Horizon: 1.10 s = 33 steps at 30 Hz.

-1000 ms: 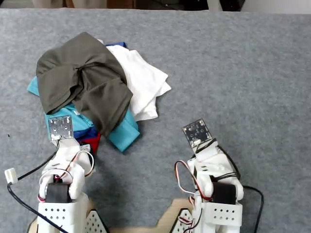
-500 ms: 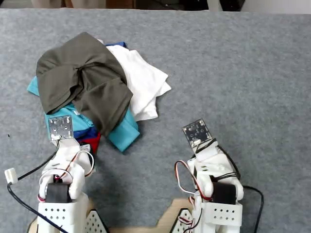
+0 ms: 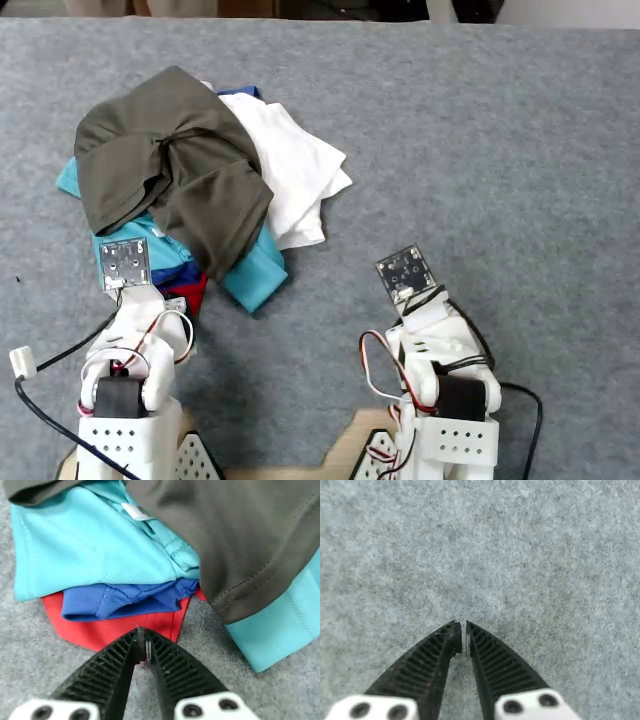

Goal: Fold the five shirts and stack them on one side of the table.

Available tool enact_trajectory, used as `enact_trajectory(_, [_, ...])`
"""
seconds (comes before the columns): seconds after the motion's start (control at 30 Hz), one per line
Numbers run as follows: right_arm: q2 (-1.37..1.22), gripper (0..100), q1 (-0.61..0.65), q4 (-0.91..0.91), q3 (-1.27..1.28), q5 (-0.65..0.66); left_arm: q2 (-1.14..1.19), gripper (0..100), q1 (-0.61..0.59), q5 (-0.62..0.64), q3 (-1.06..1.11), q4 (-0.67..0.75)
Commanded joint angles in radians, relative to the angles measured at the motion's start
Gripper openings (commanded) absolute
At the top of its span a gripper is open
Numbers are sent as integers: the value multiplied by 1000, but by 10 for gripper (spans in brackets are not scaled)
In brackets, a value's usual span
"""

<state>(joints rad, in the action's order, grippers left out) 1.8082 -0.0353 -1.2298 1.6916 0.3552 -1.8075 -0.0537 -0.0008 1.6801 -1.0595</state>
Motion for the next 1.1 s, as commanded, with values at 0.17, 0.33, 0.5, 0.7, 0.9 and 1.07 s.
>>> enact_trajectory(0.17, [79,37,-12,15,-1,-6,-1,20,5,0,11,17])
enact_trajectory(0.33, [79,37,-12,14,-1,-6,-1,20,5,0,11,17])
enact_trajectory(0.5, [87,37,-19,137,-25,0,-1,20,5,0,11,17])
enact_trajectory(0.7, [87,37,-4,434,-166,-8,-1,20,5,0,11,17])
enact_trajectory(0.9, [87,37,50,675,-394,-8,-1,20,5,0,11,17])
enact_trajectory(1.07, [85,37,114,802,-532,2,-1,20,5,0,11,17])
